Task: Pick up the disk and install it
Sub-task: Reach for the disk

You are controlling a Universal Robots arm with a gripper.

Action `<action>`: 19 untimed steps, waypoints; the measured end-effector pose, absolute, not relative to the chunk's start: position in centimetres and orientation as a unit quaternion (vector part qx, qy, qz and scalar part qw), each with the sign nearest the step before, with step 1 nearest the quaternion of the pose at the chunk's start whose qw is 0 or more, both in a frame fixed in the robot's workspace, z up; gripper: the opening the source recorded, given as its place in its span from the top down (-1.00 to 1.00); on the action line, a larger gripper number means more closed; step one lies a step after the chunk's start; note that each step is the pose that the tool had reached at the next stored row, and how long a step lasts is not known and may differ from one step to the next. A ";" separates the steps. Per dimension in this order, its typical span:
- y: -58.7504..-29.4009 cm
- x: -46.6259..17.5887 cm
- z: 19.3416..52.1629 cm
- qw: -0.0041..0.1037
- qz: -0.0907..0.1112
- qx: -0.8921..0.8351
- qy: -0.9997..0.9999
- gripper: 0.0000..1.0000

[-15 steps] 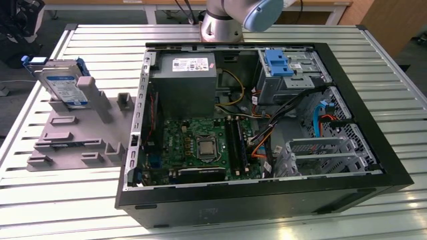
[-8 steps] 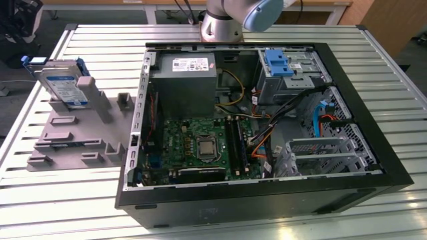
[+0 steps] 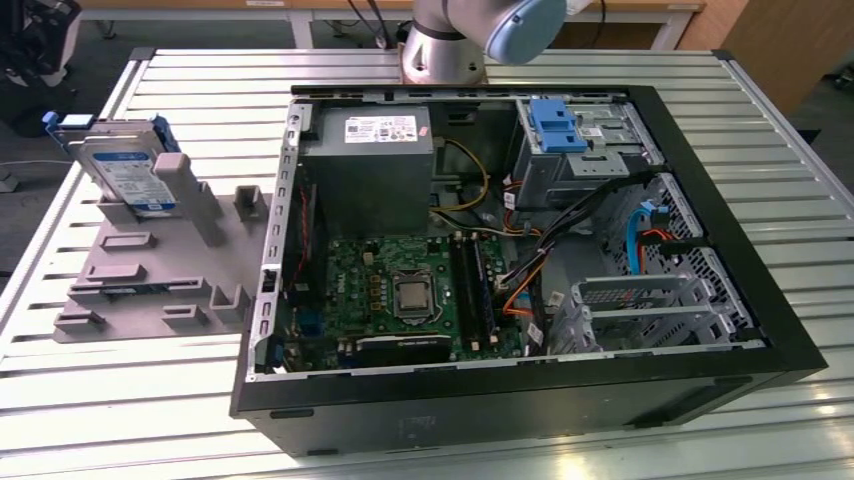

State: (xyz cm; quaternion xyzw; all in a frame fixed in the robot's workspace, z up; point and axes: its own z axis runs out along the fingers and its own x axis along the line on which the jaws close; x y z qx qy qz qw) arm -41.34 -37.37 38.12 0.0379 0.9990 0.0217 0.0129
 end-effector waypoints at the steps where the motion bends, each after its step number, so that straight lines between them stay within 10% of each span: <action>1: -37.4 -41.4 38.1 0.013 0.022 0.038 0.999 0.79; 19: -37.4 -42.2 38.0 0.013 0.022 0.038 0.999 0.79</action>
